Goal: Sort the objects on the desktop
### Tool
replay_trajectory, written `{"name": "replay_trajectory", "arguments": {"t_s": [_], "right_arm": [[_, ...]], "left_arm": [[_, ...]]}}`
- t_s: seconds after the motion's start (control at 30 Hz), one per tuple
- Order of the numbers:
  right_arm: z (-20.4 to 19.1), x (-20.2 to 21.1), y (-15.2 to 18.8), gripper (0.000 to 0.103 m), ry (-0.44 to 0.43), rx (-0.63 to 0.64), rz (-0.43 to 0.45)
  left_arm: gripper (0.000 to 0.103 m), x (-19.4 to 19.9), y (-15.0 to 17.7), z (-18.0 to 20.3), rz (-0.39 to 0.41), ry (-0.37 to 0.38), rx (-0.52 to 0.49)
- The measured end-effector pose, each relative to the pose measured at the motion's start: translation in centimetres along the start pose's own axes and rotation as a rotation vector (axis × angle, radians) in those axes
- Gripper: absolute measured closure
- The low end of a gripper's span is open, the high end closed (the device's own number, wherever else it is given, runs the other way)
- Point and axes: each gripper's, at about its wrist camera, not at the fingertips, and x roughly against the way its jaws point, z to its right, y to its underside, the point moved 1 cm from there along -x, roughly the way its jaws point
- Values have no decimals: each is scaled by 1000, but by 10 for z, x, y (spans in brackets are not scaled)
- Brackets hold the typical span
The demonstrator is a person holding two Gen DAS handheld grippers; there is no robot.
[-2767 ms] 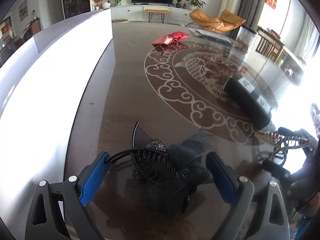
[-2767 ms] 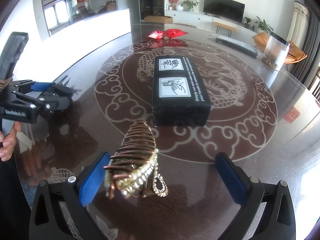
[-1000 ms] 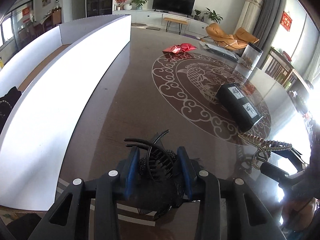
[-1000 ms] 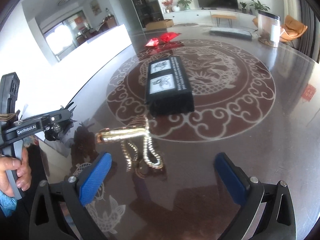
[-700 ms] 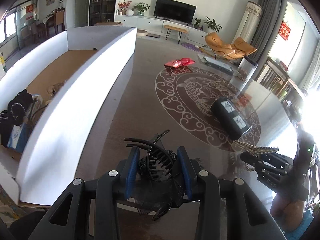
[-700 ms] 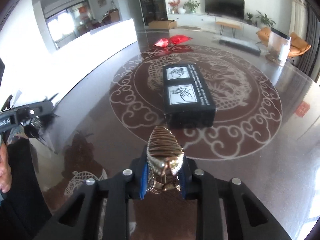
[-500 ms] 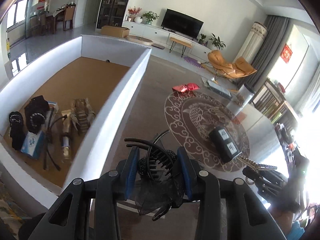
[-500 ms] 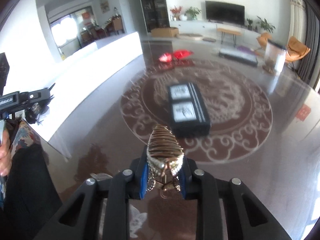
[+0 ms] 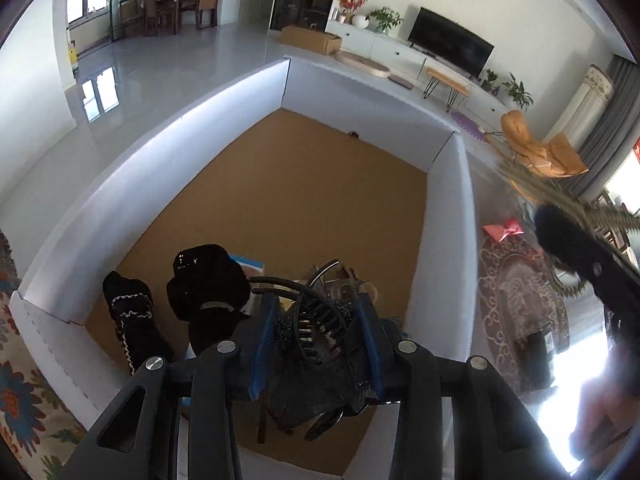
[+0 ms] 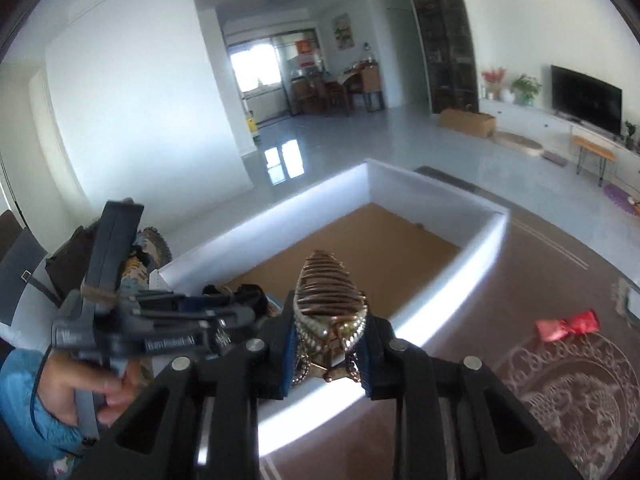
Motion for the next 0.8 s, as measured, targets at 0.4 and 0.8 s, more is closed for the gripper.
{"name": "replay_trajectory", "arguments": {"t_s": [0.4, 0.8], "right_arm": [[32, -164, -32, 54, 71, -155, -306], [47, -10, 10, 16, 116, -76, 45]], "left_arm": [[53, -42, 4, -15, -140, -50, 16], [24, 13, 24, 19, 40, -41, 48]]}}
